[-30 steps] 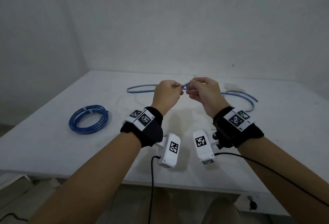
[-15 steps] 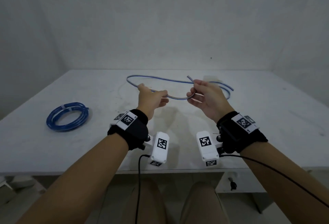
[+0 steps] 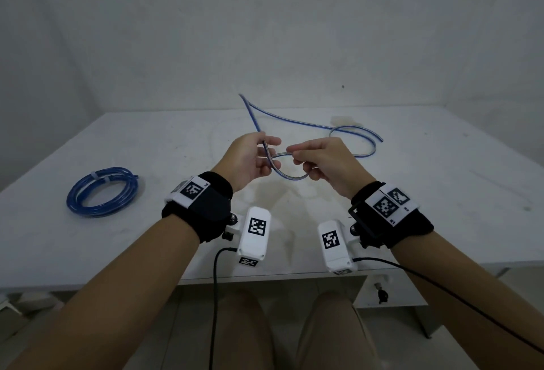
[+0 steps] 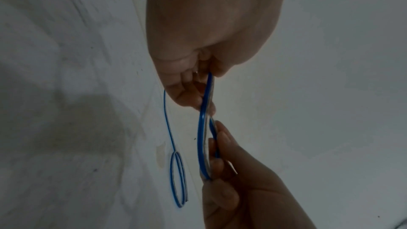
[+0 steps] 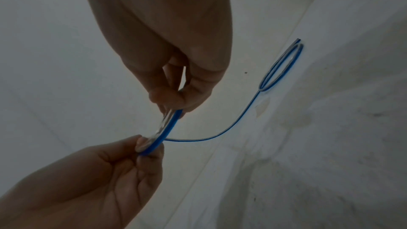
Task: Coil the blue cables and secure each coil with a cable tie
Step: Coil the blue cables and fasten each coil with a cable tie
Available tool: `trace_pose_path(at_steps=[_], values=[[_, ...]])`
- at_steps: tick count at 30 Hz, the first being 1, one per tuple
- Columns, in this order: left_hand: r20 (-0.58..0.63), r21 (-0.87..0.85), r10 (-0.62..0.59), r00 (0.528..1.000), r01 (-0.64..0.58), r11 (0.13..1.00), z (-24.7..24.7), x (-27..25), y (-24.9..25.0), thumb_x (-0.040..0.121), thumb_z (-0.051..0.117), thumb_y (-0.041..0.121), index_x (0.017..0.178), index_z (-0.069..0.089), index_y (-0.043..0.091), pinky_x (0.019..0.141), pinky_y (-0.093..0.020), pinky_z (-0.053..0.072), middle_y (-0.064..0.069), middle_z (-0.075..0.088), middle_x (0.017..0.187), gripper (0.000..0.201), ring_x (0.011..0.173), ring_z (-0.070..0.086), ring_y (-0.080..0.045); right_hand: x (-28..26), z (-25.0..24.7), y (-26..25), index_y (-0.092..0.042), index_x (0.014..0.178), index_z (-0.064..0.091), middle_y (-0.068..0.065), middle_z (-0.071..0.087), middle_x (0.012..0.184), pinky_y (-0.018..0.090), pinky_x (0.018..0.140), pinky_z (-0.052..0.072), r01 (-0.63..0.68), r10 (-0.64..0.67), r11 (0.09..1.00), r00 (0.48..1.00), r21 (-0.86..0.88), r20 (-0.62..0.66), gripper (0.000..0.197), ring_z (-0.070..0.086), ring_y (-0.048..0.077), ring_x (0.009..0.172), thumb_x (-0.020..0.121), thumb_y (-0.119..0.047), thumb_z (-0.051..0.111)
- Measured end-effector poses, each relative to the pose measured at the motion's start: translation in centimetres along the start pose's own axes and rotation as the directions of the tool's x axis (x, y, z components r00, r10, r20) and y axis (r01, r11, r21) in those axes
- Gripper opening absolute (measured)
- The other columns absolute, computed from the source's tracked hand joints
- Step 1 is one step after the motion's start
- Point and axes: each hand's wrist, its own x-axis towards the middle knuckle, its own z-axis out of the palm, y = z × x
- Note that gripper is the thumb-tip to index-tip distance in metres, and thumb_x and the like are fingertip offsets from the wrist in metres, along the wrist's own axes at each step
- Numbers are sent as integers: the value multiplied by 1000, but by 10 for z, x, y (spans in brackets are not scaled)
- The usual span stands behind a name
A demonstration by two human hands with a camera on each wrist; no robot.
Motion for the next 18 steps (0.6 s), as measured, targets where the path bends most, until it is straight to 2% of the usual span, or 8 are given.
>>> trace_pose_path(at_steps=[3, 5, 8, 11, 15, 18], values=[[8, 114, -21, 1000, 20, 993, -2, -2, 0, 100, 35, 23, 97, 66, 1, 53, -26, 39, -12, 64, 85, 38, 46, 60, -18, 3, 3, -5, 1, 102, 72, 9, 63, 76, 17, 43, 31, 27, -23, 996, 999, -85, 46, 19, 45, 10, 52, 87, 0, 60], [37, 175, -20, 999, 13, 985, -5, -3, -1, 101, 35, 23, 90, 65, 3, 55, -27, 41, -10, 65, 80, 38, 49, 62, -18, 5, 6, -8, 0, 98, 71, 9, 65, 77, 18, 43, 31, 33, -28, 992, 999, -124, 44, 16, 45, 11, 53, 86, -1, 61], [107, 207, -41, 993, 18, 978, -14, -3, -1, 103, 35, 23, 89, 65, 5, 57, -26, 43, -6, 61, 70, 38, 54, 64, -17, 8, 11, -10, -5, 88, 63, 13, 70, 80, 21, 45, 34, 27, -24, 991, 999, -129, 25, 5, 47, 13, 56, 84, -3, 64], [145, 260, -65, 987, 26, 965, -22, -4, 2, 103, 36, 24, 88, 64, 6, 57, -25, 43, -3, 57, 63, 36, 57, 63, -18, 11, 16, -7, -4, 86, 61, 16, 71, 83, 22, 48, 39, 43, -40, 991, 999, -127, 30, 9, 52, 14, 58, 82, -5, 69], [165, 364, -77, 983, 12, 931, -27, -8, 6, 103, 37, 21, 80, 57, 12, 55, -24, 44, -2, 57, 64, 31, 61, 62, -18, 16, 23, -4, -1, 89, 66, 7, 63, 76, 23, 55, 53, 81, -79, 994, 996, -70, 29, 9, 60, 15, 64, 82, -3, 71], [112, 293, -38, 993, 3, 956, -28, -6, 7, 102, 38, 17, 77, 52, 13, 50, -21, 47, -4, 55, 65, 28, 56, 62, -17, 17, 28, -4, -5, 92, 69, 10, 67, 89, 25, 63, 57, 126, -126, 992, 992, -29, 10, 9, 62, 18, 75, 83, -3, 69]])
